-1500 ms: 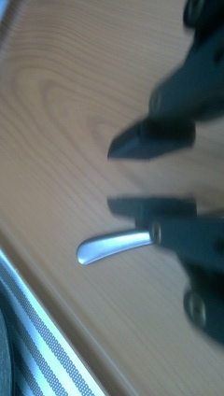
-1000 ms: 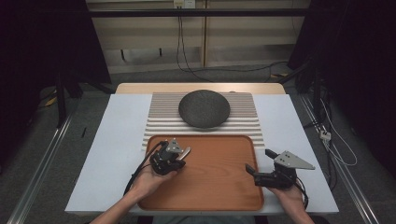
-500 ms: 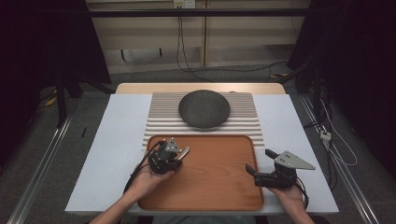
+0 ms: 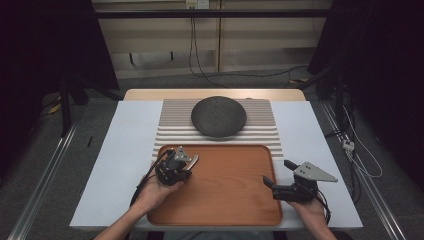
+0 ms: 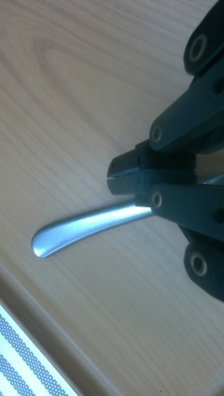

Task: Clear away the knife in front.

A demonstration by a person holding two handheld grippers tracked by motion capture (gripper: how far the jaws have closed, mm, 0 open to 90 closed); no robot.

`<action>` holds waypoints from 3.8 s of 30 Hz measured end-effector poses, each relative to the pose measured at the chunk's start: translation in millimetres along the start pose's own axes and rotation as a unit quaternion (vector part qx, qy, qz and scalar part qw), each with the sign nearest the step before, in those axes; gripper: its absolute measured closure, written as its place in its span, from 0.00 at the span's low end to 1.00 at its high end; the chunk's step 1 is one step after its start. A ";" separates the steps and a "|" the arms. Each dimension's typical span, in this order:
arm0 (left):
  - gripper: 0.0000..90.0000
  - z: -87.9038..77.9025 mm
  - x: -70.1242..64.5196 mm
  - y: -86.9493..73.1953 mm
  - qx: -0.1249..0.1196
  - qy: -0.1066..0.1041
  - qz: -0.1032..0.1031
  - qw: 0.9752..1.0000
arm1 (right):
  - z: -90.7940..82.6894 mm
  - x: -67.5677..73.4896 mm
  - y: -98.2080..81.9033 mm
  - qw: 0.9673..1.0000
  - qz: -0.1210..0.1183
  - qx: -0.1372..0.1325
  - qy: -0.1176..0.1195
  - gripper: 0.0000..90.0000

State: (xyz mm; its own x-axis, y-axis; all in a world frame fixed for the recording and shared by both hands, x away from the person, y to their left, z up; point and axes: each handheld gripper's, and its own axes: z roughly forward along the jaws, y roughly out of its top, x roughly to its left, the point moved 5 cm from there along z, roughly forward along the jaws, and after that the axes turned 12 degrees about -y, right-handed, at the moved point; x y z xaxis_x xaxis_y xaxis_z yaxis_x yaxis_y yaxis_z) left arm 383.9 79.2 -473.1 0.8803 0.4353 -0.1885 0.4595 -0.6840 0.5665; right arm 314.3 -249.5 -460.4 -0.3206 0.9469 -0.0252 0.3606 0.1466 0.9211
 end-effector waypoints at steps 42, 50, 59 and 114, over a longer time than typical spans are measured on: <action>1.00 -13.3 15.1 -12.9 -0.004 0.039 -0.037 0.999 | -0.2 0.1 -0.3 1.000 0.002 0.001 -0.002 0.06; 1.00 -15.9 16.8 -15.3 0.000 0.043 -0.041 0.998 | -0.2 0.1 -0.1 1.000 0.001 0.001 -0.002 0.06; 1.00 -24.2 21.0 -25.0 0.001 0.051 -0.049 0.997 | 0.1 -0.3 -0.3 1.000 0.003 0.001 -0.003 0.06; 0.06 -81.8 23.6 -30.9 -0.201 0.071 -0.083 0.973 | 1.1 -0.8 -0.4 1.000 0.003 0.003 -0.007 0.06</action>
State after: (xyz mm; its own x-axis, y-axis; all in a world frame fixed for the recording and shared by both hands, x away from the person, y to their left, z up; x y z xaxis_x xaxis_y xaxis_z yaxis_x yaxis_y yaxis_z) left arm 380.9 158.4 -429.4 0.7590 0.6169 -0.2081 0.4860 -0.3242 0.8116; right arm 315.4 -250.0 -461.1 -0.3060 0.9517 -0.0256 0.3673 0.1428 0.9191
